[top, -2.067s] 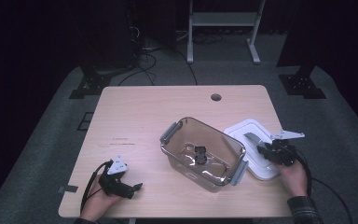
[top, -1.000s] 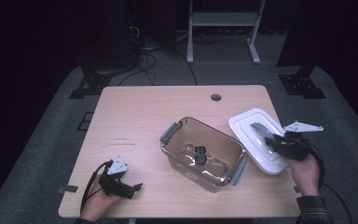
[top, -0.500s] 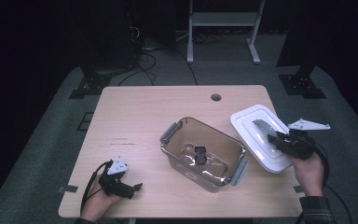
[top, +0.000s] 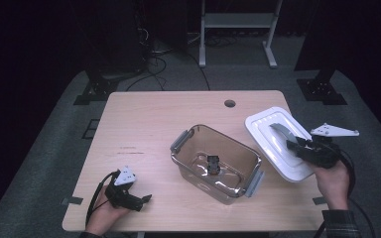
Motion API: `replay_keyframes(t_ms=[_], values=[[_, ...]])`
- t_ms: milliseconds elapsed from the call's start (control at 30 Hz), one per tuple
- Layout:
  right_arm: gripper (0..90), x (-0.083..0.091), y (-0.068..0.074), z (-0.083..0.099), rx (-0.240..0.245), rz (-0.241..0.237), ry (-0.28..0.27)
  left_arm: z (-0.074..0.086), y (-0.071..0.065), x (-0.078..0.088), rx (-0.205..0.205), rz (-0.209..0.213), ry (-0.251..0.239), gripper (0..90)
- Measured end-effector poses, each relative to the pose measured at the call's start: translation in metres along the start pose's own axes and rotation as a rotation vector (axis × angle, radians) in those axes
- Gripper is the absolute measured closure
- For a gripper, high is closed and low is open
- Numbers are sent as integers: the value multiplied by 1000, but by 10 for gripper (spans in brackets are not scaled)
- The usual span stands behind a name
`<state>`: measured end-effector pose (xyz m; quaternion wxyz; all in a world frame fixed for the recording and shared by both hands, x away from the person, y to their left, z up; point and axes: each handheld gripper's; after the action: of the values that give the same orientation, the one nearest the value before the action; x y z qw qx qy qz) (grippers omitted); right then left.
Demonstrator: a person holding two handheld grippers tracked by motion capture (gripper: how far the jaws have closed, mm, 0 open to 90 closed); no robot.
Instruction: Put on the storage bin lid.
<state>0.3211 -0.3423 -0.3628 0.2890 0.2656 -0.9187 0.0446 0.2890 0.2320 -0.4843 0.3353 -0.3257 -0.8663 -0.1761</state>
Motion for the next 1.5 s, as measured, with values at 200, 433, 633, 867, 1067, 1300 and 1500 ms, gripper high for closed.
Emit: replay_keyframes(t_ms=[200, 433, 633, 867, 1067, 1300, 1500], values=[[663, 5, 5, -5, 4, -16, -12, 0, 0, 0, 0, 0, 0, 0], [663, 8, 12, -10, 15, -30, -19, 0, 0, 0, 0, 0, 0, 0], [663, 10, 19, -14, 28, -45, -23, 0, 0, 0, 0, 0, -1, 0], [663, 10, 27, -18, 44, -68, -26, 0, 0, 0, 0, 0, 0, 0], [663, 10, 33, -21, 60, -77, -26, 0, 0, 0, 0, 0, 0, 0], [663, 8, 38, -24, 68, -85, -24, 0, 0, 0, 0, 0, 0, 0], [664, 6, 42, -26, 72, -92, -22, 0, 0, 0, -1, 0, 0, 0]])
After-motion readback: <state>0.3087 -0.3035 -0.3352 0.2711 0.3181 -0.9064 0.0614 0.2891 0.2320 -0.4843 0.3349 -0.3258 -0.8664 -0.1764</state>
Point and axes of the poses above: each handheld gripper's, and its own axes: x roughly backward along the jaws, z roughly out of its underside, y roughly to its left, and after that the axes turned 6 degrees about -z, right-handed
